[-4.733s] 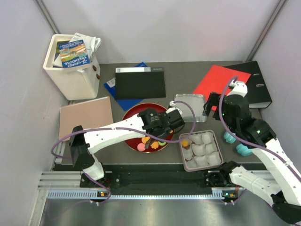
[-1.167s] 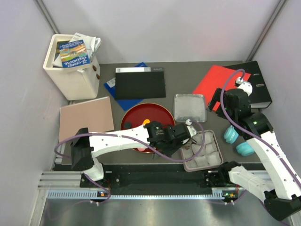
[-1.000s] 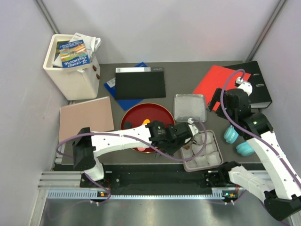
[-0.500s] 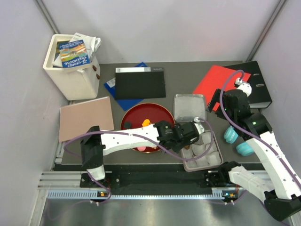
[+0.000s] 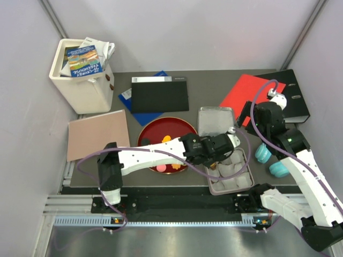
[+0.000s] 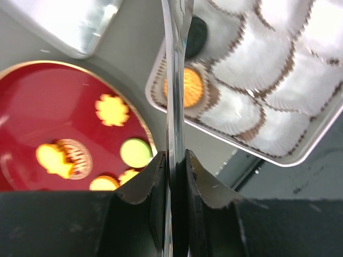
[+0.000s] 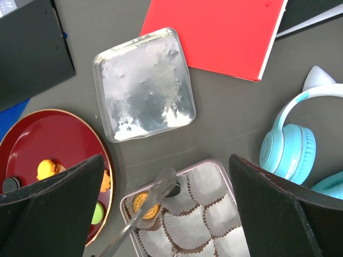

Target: Pack the cookies

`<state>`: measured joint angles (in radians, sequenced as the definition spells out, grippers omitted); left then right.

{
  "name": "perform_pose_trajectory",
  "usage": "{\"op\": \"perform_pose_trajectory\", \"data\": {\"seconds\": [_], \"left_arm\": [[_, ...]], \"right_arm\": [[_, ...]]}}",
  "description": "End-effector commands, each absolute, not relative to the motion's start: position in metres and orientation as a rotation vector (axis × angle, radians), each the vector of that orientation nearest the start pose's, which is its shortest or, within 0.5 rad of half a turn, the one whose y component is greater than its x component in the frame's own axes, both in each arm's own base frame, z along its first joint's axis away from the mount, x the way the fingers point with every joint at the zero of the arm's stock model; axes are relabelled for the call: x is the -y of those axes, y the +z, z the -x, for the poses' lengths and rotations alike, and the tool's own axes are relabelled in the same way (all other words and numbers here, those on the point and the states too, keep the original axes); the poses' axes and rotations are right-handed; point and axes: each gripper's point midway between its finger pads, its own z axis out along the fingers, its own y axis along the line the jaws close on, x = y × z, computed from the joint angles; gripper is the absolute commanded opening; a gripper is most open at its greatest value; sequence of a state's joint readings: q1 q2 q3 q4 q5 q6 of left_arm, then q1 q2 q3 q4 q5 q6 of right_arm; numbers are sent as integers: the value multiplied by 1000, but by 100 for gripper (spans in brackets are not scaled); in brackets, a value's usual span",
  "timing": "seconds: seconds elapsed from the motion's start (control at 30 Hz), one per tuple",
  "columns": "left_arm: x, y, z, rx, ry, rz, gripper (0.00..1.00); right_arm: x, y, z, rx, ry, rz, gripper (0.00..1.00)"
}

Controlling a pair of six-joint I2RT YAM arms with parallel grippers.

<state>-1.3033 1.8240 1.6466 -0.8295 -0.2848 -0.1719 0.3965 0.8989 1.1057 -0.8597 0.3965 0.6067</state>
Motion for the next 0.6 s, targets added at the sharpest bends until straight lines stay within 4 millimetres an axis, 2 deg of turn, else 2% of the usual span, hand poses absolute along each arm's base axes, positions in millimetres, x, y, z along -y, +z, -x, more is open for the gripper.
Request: {"op": "perform_pose_trajectory", "data": {"seconds": [0.0, 0.07, 0.2, 0.27, 0.3, 0.43, 0.57], "left_arm": [[392, 223, -179, -2087, -210, -1059, 19], [374, 221, -189, -2136, -158, -947, 21], [316, 197, -202, -2269, -33, -738, 25], [295, 188, -209, -2321, -26, -624, 32], [280, 183, -206, -2336, -21, -602, 35], [243, 175, -207, -2369, 31, -492, 50], [212, 166, -219, -2407, 85, -360, 55]], "right_arm": [[-60, 261, -257, -2090, 164, -446, 99], [-61, 260, -258, -2093, 165, -442, 99], [-64, 260, -260, -2095, 177, -436, 99], [-66, 259, -261, -2096, 178, -427, 99], [-67, 259, -261, -2098, 177, -425, 99], [-69, 258, -262, -2100, 174, -413, 99], [-73, 257, -263, -2107, 183, -401, 99]]}}
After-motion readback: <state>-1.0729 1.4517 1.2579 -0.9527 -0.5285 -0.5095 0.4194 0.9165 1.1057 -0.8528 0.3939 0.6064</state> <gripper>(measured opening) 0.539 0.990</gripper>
